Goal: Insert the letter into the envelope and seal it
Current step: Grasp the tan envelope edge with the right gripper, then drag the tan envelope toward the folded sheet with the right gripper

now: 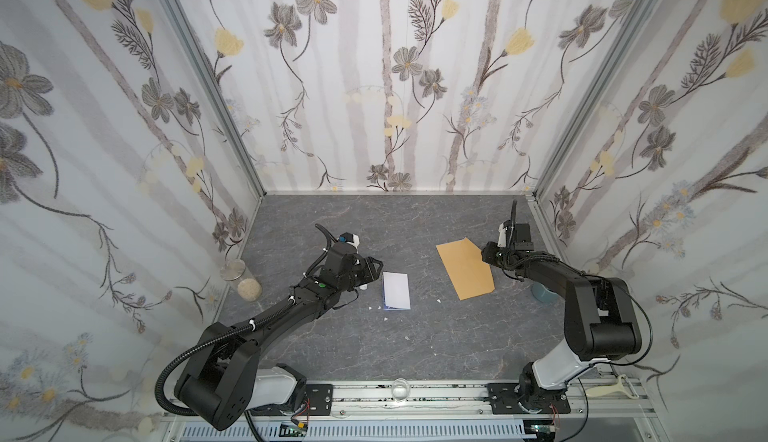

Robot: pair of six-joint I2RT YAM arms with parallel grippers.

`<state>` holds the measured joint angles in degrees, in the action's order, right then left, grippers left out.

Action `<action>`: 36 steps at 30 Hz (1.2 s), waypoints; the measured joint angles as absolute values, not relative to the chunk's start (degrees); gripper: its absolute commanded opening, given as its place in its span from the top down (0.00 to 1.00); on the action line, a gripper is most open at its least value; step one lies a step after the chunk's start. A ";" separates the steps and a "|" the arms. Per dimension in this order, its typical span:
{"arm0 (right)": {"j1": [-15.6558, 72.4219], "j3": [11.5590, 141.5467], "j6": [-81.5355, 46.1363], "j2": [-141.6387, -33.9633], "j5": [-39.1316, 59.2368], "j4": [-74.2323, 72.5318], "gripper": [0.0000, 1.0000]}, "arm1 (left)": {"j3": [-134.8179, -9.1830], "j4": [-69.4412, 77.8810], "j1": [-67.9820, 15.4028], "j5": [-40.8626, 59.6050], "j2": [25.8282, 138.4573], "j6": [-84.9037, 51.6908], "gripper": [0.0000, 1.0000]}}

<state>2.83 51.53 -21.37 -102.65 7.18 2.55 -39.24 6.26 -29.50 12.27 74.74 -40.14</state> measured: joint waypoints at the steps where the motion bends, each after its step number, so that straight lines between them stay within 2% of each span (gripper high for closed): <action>1: 2.94 51.70 -21.37 -102.96 7.22 2.46 0.62 | -39.16 6.39 -29.39 12.29 74.72 -40.38 0.54; 12: 3.53 51.96 -21.41 -105.21 8.88 2.22 0.76 | -38.61 8.23 -28.21 14.28 75.99 -41.34 0.54; 19: 3.64 52.60 -21.58 -106.06 8.88 2.28 1.00 | -37.63 10.04 -27.18 15.88 76.53 -42.24 0.54; 29: 4.34 51.29 -22.02 -103.09 9.37 2.76 1.00 | -37.32 10.90 -26.52 16.45 76.55 -42.24 0.54; 36: 8.45 48.34 -22.09 -98.65 9.52 3.75 1.00 | -36.58 11.03 -26.48 16.67 76.86 -42.19 0.54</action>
<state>8.45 48.34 -22.09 -98.65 9.52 3.75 -36.58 11.03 -26.48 16.67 76.86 -42.19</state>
